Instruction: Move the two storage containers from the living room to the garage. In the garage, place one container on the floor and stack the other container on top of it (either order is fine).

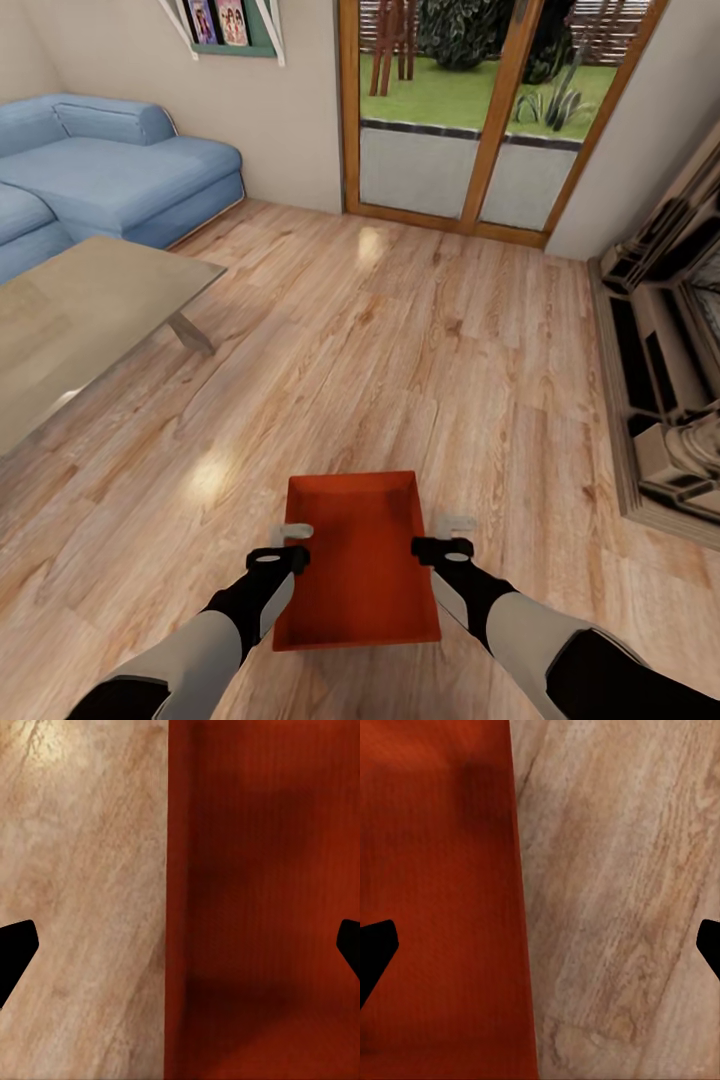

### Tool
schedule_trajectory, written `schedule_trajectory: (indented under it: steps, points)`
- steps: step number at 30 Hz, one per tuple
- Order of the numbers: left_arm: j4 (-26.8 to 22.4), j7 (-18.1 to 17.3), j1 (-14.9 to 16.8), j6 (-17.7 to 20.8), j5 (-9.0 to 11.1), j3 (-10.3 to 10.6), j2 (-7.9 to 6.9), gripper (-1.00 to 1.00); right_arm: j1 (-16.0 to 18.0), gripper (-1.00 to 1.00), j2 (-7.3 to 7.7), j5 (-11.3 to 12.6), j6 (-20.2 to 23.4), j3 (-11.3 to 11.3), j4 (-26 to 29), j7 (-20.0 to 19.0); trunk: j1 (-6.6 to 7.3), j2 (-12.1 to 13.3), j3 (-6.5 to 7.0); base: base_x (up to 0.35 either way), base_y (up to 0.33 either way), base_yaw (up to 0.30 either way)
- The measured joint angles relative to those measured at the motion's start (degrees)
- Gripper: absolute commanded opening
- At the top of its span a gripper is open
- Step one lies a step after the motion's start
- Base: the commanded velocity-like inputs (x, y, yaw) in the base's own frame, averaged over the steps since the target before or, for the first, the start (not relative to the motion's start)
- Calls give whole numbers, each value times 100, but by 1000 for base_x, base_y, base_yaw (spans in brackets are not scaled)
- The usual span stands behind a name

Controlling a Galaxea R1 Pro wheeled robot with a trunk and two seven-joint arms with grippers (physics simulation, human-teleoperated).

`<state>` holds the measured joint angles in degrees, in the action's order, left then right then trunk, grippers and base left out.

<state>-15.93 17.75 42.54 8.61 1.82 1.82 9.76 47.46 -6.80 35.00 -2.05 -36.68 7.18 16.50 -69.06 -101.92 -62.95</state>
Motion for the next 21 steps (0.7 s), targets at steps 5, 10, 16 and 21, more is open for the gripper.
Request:
schedule_trajectory:
  steps: [5,10,16,21]
  points:
    - [175,-6,0,-29,1,0,-6,100,-2,100,-34,-1,-38,-3,-210,-39,-110,-201,-90,0,0,0]
    - [236,-7,0,-50,1,0,-9,100,-3,100,-42,4,-128,-4,-264,-98,-220,-401,-180,0,0,0]
    - [253,-7,0,-61,8,0,-30,100,-3,100,-67,1,-126,-51,-267,-103,-352,-642,-287,0,0,0]
    - [260,-7,0,-68,7,0,-27,100,-3,100,-58,-1,-126,-41,-268,-103,-461,-842,-377,0,0,0]
